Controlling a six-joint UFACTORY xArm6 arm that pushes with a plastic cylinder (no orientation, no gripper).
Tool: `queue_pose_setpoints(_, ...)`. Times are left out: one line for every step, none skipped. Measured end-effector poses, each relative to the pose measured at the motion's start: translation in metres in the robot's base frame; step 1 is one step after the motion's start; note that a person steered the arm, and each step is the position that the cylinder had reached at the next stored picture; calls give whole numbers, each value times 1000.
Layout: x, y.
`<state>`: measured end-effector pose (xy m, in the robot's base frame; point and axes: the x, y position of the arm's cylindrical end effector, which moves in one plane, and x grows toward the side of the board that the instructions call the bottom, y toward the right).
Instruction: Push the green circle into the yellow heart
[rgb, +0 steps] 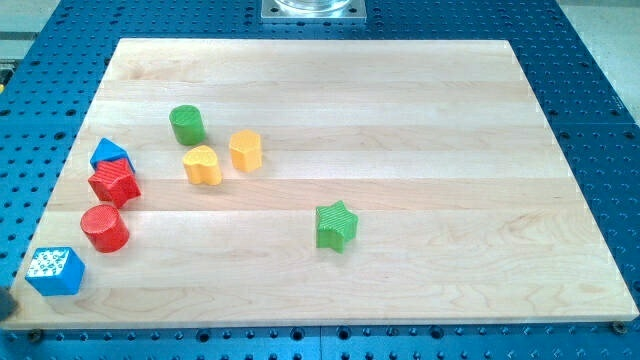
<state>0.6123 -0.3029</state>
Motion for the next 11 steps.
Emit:
queue_pose_setpoints(-25, 13)
queue_pose_setpoints(-28, 49)
queue_pose_setpoints(-28, 58)
queue_pose_setpoints(-20, 10)
queue_pose_setpoints(-28, -1)
queue_pose_setpoints(-41, -2)
queue_pose_setpoints(-77, -2)
queue_pose_setpoints(-131, -2)
queue_pose_setpoints(-177, -2)
queue_pose_setpoints(-227, 5)
queue_pose_setpoints(-268, 65)
